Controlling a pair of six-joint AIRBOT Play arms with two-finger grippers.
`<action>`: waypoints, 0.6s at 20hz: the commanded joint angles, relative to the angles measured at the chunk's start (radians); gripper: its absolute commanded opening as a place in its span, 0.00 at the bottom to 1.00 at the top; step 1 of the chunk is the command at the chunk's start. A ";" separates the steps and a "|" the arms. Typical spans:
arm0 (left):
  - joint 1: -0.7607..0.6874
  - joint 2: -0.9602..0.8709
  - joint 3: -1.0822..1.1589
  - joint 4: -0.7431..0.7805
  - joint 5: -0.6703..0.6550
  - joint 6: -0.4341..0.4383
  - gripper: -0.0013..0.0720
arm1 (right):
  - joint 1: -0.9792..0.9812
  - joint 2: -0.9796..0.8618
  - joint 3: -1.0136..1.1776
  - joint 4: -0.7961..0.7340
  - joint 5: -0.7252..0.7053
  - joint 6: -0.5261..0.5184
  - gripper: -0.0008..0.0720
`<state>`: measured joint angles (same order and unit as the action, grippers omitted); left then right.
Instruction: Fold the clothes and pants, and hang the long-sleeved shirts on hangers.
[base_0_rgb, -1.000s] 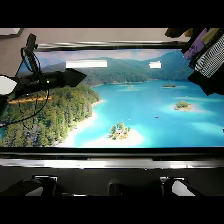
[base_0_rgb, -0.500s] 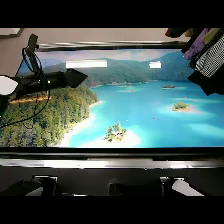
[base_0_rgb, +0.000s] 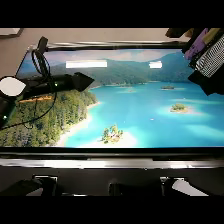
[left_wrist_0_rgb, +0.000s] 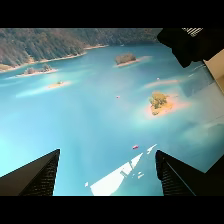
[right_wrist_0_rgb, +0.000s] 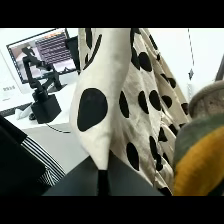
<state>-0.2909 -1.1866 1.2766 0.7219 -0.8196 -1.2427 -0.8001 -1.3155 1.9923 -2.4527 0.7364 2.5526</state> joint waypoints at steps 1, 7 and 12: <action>-0.010 -0.001 0.000 0.000 0.000 0.000 0.98 | -0.001 -0.009 0.001 -0.013 -0.011 -0.024 0.04; -0.010 -0.001 0.000 0.000 0.000 0.000 0.98 | -0.001 0.016 0.001 -0.019 0.017 -0.061 0.36; -0.008 0.000 0.000 0.000 0.000 0.000 0.98 | 0.000 0.110 0.001 -0.015 0.047 -0.061 0.46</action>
<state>-0.3004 -1.1870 1.2766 0.7223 -0.8196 -1.2427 -0.8009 -1.2549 1.9930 -2.4714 0.7677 2.4916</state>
